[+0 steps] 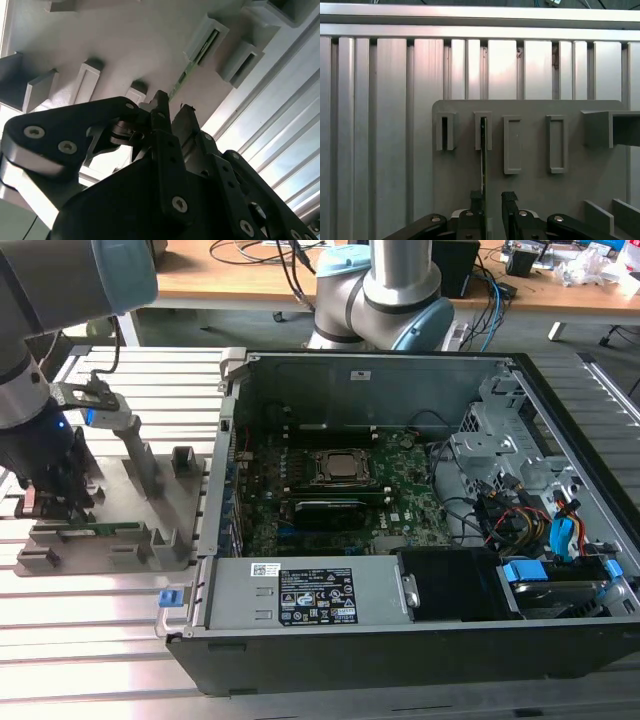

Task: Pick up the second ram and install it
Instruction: 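Pick up the second ram and move it above second insertion slot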

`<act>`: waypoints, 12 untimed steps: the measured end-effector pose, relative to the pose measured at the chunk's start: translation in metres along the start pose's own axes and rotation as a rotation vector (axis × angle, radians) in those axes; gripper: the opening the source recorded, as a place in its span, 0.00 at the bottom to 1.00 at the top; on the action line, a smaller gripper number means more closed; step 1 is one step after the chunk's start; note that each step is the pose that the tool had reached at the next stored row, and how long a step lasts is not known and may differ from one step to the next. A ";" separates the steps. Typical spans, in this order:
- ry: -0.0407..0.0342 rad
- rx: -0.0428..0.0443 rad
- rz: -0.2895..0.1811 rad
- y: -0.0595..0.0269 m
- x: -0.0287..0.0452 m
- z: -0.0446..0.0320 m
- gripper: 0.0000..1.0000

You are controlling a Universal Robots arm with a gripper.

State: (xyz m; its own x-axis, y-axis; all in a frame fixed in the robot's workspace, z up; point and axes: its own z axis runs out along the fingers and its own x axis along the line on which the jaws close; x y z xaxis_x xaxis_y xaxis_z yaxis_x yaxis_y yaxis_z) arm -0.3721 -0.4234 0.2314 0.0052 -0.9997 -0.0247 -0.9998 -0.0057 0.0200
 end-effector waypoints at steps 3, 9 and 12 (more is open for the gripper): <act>0.0002 0.0001 0.000 -0.0002 0.0003 0.0088 0.30; 0.0003 -0.0001 0.000 -0.0006 0.0056 0.0309 0.30; -0.0010 -0.0001 0.000 -0.0007 0.0066 0.0347 0.30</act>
State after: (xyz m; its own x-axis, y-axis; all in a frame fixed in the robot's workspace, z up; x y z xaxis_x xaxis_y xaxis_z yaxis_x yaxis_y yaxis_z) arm -0.3721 -0.4291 0.1966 0.0052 -0.9997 -0.0258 -0.9998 -0.0057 0.0201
